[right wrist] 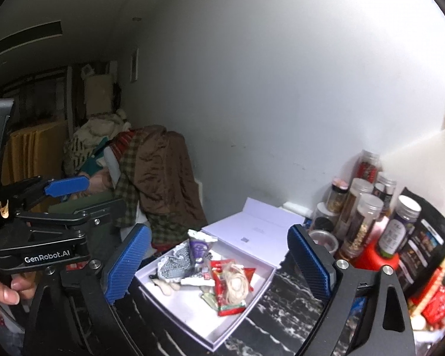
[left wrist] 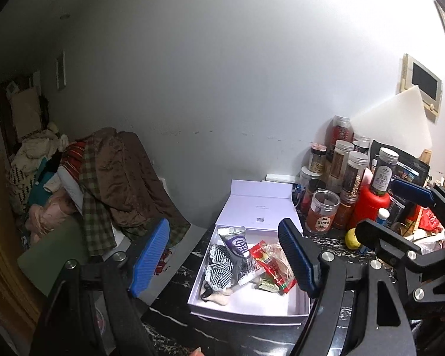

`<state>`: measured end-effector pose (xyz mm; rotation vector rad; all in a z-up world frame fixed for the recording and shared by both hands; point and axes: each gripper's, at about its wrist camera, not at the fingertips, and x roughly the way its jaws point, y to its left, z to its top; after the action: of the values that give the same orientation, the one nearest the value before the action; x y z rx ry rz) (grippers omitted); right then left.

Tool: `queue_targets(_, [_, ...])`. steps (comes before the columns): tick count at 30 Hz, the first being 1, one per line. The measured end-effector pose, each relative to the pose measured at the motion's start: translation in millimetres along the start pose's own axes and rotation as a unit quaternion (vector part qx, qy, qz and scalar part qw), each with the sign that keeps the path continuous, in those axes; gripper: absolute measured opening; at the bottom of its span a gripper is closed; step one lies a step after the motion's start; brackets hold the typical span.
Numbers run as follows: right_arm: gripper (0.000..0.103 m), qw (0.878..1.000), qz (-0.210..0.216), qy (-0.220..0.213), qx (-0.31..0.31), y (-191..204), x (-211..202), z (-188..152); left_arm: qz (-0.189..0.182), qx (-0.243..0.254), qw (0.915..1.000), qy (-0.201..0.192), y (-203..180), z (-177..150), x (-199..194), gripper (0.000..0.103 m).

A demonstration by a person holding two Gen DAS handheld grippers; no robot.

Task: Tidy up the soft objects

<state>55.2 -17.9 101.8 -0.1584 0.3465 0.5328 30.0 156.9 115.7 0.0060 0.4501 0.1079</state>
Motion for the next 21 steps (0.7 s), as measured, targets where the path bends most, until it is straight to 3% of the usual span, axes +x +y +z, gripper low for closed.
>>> queue_targets(7, [0.097,1.000,-0.015,0.000,0.012,2.9,-29.9,-19.8,0.017,0.001,0.9998,-0.006,-7.8,-20.3,-28.2,0.076])
queue_targets(21, [0.097,0.997,-0.035,0.050,0.042,-0.6,-52.0,-78.4,0.013,-0.021,0.9989,0.040,-24.7,-81.7,-41.7,0.076])
